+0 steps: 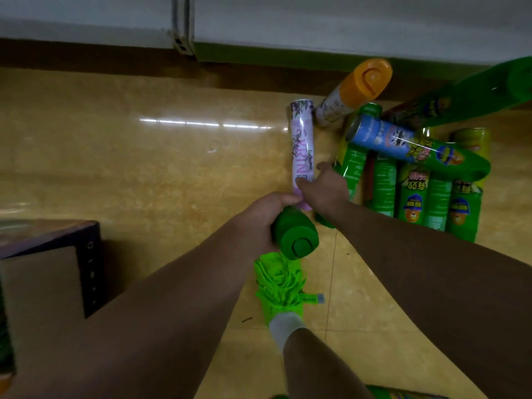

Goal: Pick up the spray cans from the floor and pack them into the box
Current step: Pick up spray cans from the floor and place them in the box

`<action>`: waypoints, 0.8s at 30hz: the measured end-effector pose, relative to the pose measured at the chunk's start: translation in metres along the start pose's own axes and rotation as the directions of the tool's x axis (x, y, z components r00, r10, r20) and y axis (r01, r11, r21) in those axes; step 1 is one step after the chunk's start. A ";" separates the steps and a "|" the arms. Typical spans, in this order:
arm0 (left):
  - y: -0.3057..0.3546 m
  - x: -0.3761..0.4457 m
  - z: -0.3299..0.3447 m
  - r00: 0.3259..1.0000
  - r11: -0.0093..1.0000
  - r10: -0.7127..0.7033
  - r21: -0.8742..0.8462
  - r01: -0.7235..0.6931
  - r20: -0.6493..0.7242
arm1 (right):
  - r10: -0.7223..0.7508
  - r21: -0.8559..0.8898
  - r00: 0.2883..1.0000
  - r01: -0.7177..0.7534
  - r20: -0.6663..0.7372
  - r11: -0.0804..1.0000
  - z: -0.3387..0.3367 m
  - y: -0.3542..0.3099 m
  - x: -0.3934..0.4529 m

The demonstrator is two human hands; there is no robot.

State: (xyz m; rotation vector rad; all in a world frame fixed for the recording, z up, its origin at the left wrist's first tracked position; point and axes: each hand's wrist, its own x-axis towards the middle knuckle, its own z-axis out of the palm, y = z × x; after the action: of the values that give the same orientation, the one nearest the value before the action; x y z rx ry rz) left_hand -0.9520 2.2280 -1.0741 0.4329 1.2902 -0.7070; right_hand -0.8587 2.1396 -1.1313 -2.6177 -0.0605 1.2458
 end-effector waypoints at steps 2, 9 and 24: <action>-0.002 0.006 -0.004 1.000 0.999 0.024 0.026 -0.025 0.017 | 0.021 -0.042 1.000 -0.021 0.012 0.999 0.011 0.003 0.013; 0.006 0.009 -0.044 0.993 0.999 0.025 -0.032 -0.022 0.111 | 0.101 -0.030 0.994 -0.102 -0.052 0.994 0.044 0.001 0.035; 0.019 -0.050 -0.066 0.987 0.980 0.149 -0.129 -0.155 -0.052 | 0.149 0.219 0.987 -0.132 -0.061 0.967 0.009 -0.032 -0.024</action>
State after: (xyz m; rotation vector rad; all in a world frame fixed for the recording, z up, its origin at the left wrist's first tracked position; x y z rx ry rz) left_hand -0.9920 2.2965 -1.0433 0.4346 1.3202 -0.4829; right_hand -0.8788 2.1696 -1.1113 -2.5134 0.2640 1.1234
